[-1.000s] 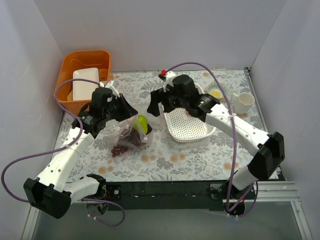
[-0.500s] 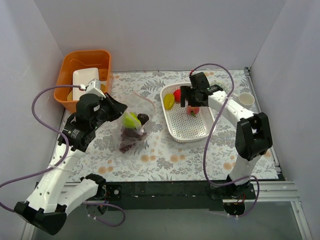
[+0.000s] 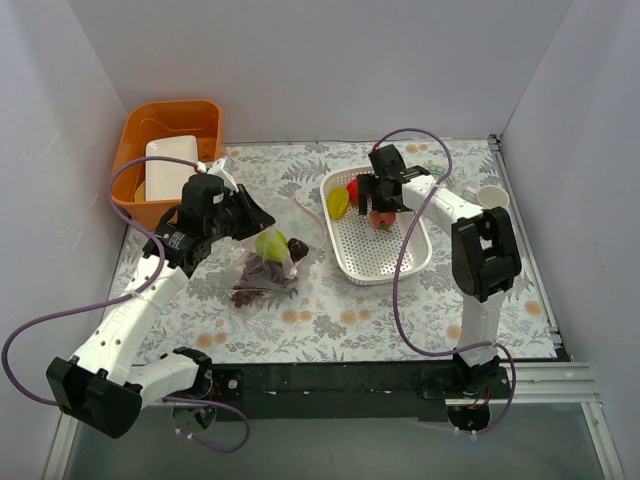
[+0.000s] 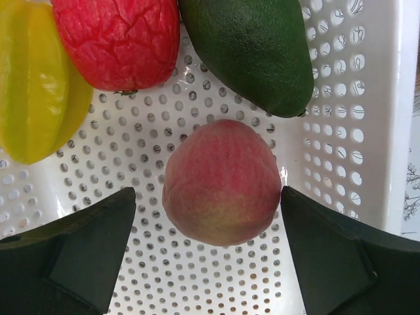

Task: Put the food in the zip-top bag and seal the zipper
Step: Adjust the zipper food storage bag at the center of the board, then pick up the fake fruit from the bin, then place the fake fruit in the zipper food storage bag.

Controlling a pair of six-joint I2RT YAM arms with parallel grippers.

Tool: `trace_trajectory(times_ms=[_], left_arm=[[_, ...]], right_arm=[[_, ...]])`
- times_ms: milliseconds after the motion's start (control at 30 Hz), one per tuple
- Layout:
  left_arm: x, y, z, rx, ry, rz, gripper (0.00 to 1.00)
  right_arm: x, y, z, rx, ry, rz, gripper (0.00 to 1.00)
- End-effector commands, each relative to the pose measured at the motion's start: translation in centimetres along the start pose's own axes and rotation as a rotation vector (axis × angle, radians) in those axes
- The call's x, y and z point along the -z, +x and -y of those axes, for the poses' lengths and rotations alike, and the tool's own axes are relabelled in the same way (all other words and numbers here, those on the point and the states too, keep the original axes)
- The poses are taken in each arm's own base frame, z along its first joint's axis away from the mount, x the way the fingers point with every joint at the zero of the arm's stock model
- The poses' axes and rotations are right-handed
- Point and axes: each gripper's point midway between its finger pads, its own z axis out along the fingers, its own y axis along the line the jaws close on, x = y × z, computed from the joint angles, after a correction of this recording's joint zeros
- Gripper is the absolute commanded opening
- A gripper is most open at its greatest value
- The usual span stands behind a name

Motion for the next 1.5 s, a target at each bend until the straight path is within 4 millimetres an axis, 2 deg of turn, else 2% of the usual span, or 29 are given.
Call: trace_trajectory(times_ms=[0,100,133,167,300,333,433,533,567,633,667,700,767,833,867,933,967,1067,1133,1233,1433,1467], left_arm=[[1.0,-0.8,2.6,-0.049,0.106,0.003,0.00],[1.0,-0.7,2.7,-0.048,0.115,-0.001,0.00],[1.1,-0.7,2.7,-0.049,0.114,0.002,0.00],[1.1,-0.8,2.7,-0.047,0.114,0.006,0.00],[1.3,-1.0,2.9,-0.045,0.119,0.016,0.00],[1.3,-1.0,3.0,-0.045,0.123,0.014,0.00],[1.2,-0.8,3.0,-0.044,0.126,0.005,0.00],[1.2,-0.7,2.7,-0.039,0.117,-0.001,0.00],[1.1,-0.5,2.7,-0.039,0.117,-0.007,0.00],[1.0,-0.3,2.4,-0.031,0.110,-0.012,0.00],[0.9,-0.1,2.2,-0.028,0.105,-0.015,0.00],[0.8,0.0,2.2,-0.025,0.104,-0.019,0.00],[0.6,0.2,1.9,-0.022,0.095,-0.025,0.00],[0.3,0.5,1.4,-0.029,0.082,-0.034,0.00],[0.2,0.5,1.3,-0.028,0.075,-0.037,0.00],[0.1,0.5,1.2,-0.031,0.071,-0.035,0.00],[0.0,0.4,1.2,-0.032,0.070,-0.034,0.00],[-0.3,0.5,1.4,-0.029,0.079,-0.042,0.00],[-0.5,0.6,1.3,-0.026,0.079,-0.051,0.00],[-0.5,0.5,1.6,-0.026,0.089,-0.054,0.00],[0.0,0.1,2.1,-0.023,0.104,-0.038,0.00],[0.2,0.0,2.3,-0.023,0.108,-0.034,0.00]], right_arm=[[-0.7,-0.9,0.3,0.010,0.011,0.007,0.97],[-1.0,-0.4,0.1,0.012,-0.002,-0.011,0.91],[-1.1,-0.2,0.0,0.013,-0.008,-0.014,0.73],[-1.1,0.0,0.0,0.012,-0.011,-0.020,0.66],[-0.9,0.7,-0.4,0.009,-0.045,-0.028,0.56],[-0.7,0.8,-0.5,0.006,-0.056,-0.028,0.48],[1.0,0.7,-1.3,-0.002,-0.122,-0.002,0.34],[3.7,0.4,-1.9,-0.023,-0.183,0.048,0.33],[5.7,-0.4,-2.1,-0.032,-0.207,0.095,0.33],[7.5,-0.3,-2.6,-0.049,-0.255,0.119,0.33],[9.7,-1.1,-2.9,-0.054,-0.288,0.165,0.33],[10.4,-1.1,-3.0,-0.057,-0.304,0.184,0.33],[13.9,-1.8,-4.2,-0.061,-0.393,0.236,0.33],[16.0,-1.9,-5.3,-0.062,-0.461,0.257,0.33],[17.8,-2.0,-6.1,-0.061,-0.499,0.283,0.33],[19.5,-1.8,-7.3,-0.050,-0.546,0.305,0.33],[21.0,-1.5,-8.5,-0.034,-0.582,0.321,0.33],[23.8,-0.9,-11.2,-0.006,-0.672,0.358,0.34],[25.1,-0.4,-13.1,0.021,-0.722,0.370,0.34],[25.6,0.3,-15.0,0.056,-0.755,0.366,0.34],[24.3,1.7,-18.2,0.123,-0.801,0.309,0.35],[23.0,2.2,-18.8,0.134,-0.788,0.277,0.35]])
